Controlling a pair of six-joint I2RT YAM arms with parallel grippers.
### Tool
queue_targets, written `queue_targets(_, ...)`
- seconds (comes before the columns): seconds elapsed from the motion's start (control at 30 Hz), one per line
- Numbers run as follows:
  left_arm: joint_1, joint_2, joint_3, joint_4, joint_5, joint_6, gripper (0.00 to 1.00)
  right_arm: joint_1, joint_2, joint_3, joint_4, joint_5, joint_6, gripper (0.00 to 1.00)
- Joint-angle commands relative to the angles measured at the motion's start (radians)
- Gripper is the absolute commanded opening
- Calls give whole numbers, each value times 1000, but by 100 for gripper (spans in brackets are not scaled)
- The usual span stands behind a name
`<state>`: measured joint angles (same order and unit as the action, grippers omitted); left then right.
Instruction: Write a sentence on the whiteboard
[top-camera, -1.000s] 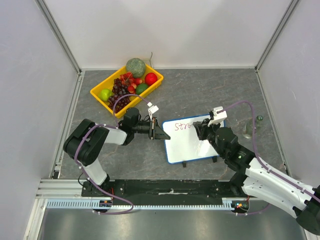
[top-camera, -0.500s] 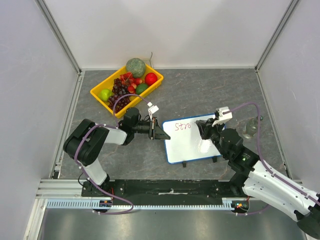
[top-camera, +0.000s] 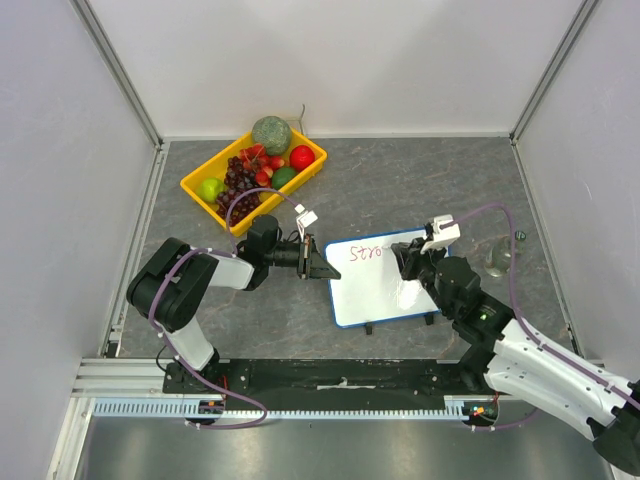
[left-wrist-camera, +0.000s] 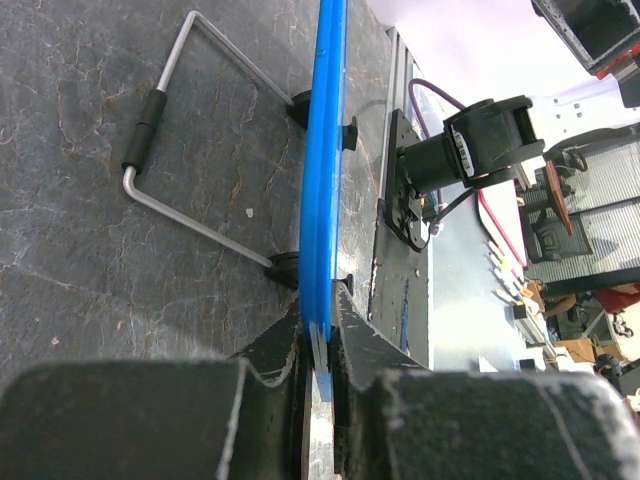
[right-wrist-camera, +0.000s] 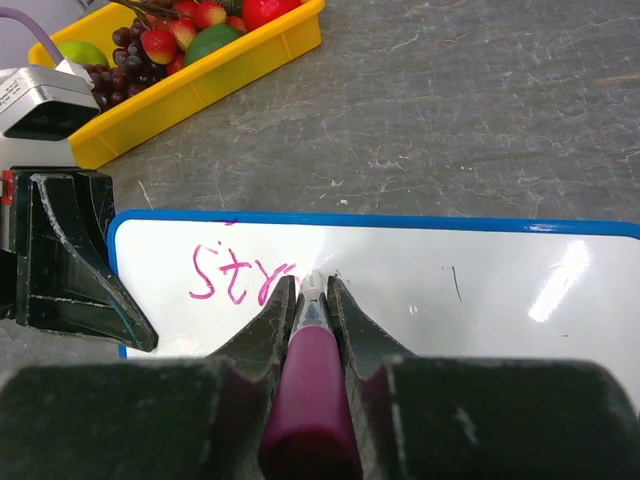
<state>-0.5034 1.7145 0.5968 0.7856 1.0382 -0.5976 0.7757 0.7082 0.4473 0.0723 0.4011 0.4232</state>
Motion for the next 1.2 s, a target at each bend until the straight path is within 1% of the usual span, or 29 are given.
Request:
queue_targets(0.0, -6, 13, 9, -11, 25, 73, 2, -4, -16, -30, 4, 18, 6, 0)
queue_targets(0.37, -7, 14, 11, -11, 25, 73, 2, -4, -67, -58, -48, -25, 15, 0)
queue_targets(0.5, -7, 14, 11, -11, 25, 73, 2, -4, -62, -62, -46, -33, 19, 0)
queue_targets(0.8, -9, 13, 11, -11, 25, 74, 2, -4, -41, -25, -8, 22, -3, 0)
queue_targets(1.17, -7, 13, 11, -11, 25, 74, 2, -4, 7, 18, 20, 53, -26, 0)
